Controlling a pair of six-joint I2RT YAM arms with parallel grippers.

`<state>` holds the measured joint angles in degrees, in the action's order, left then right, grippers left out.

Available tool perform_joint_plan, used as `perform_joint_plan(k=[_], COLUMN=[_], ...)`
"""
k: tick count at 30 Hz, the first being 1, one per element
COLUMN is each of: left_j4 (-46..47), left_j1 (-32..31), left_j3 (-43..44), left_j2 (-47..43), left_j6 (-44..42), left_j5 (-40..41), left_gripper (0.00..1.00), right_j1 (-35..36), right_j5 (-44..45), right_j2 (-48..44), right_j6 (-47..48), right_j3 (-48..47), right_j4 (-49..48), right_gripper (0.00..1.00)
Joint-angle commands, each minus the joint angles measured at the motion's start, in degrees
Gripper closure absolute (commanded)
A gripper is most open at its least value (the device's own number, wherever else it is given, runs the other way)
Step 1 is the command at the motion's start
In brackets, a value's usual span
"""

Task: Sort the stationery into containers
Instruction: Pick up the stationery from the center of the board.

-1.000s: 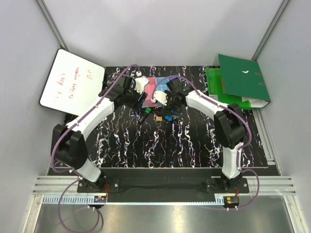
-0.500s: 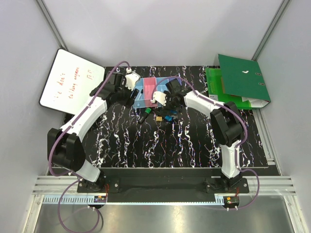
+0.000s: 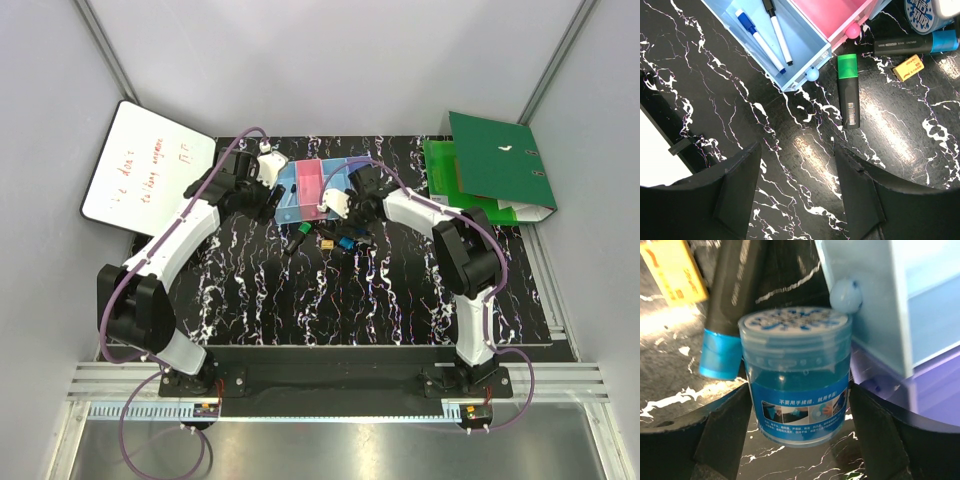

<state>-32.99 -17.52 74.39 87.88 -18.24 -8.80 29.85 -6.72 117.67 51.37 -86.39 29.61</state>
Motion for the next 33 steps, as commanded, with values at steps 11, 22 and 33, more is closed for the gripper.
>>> perform_joint_plan(k=[11, 22, 33], left_j4=[0.83, 0.83, 0.83], left_j1=[0.64, 1.08, 2.22], left_j3=[0.14, -0.3, -1.7], left_j2=[-1.04, -0.69, -0.43], left_j6=[-0.57, -0.13, 0.13], left_j5=[-1.75, -2.36, -3.94], left_gripper=[0.35, 0.35, 0.35], right_j1=[-0.58, 1.27, 2.06], right_j5=[-1.98, -2.24, 1.62], right_j2=[0.46, -0.6, -8.32], right_j6=[-2.16, -2.77, -9.01], right_j3=[-0.8, 0.87, 3.5], right_j4=[-2.62, -2.27, -3.23], right_gripper=[0.2, 0.63, 1.0])
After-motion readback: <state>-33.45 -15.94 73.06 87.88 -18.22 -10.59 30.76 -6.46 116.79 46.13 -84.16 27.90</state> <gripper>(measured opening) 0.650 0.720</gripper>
